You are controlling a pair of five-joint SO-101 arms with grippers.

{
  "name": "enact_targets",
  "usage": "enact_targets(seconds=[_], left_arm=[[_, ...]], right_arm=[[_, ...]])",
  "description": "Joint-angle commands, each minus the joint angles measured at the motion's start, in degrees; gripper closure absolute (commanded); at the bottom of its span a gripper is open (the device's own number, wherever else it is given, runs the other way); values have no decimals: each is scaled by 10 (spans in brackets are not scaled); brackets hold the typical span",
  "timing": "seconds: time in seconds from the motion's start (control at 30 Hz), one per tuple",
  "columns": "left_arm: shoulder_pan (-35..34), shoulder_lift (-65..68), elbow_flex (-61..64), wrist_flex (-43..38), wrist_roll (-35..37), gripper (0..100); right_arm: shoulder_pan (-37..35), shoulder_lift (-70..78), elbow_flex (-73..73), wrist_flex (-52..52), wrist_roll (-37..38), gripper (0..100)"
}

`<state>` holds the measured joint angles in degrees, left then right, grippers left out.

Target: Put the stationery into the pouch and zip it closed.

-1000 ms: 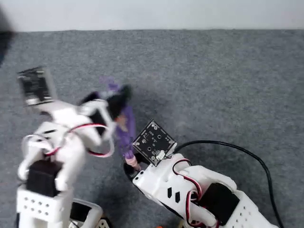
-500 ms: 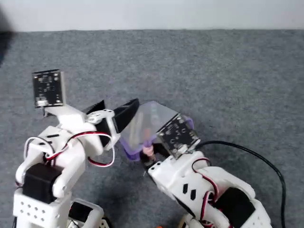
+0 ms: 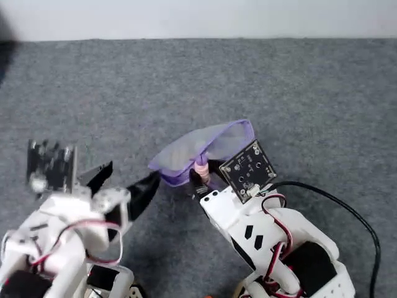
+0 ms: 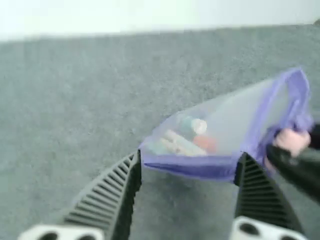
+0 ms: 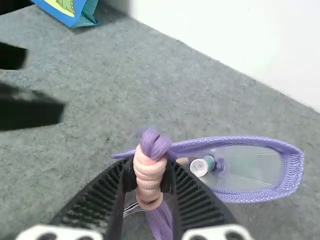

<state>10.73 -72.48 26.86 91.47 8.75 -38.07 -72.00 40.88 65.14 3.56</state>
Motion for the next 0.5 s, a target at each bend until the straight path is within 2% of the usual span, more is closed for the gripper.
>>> enact_targets(seconds=[0.0, 0.2, 0.37, 0.47], left_arm=[[-3, -47, 65, -11, -46, 704], [12, -87, 189, -112, -70, 703], [98, -91, 238, -140, -69, 705], [109, -87, 245, -142, -70, 705]], right_arm=[[7, -1, -5, -15, 6, 991], [7, -1, -3, -19, 22, 991], [7, -1, -3, -21, 46, 991], [8, -1, -3, -21, 51, 991]])
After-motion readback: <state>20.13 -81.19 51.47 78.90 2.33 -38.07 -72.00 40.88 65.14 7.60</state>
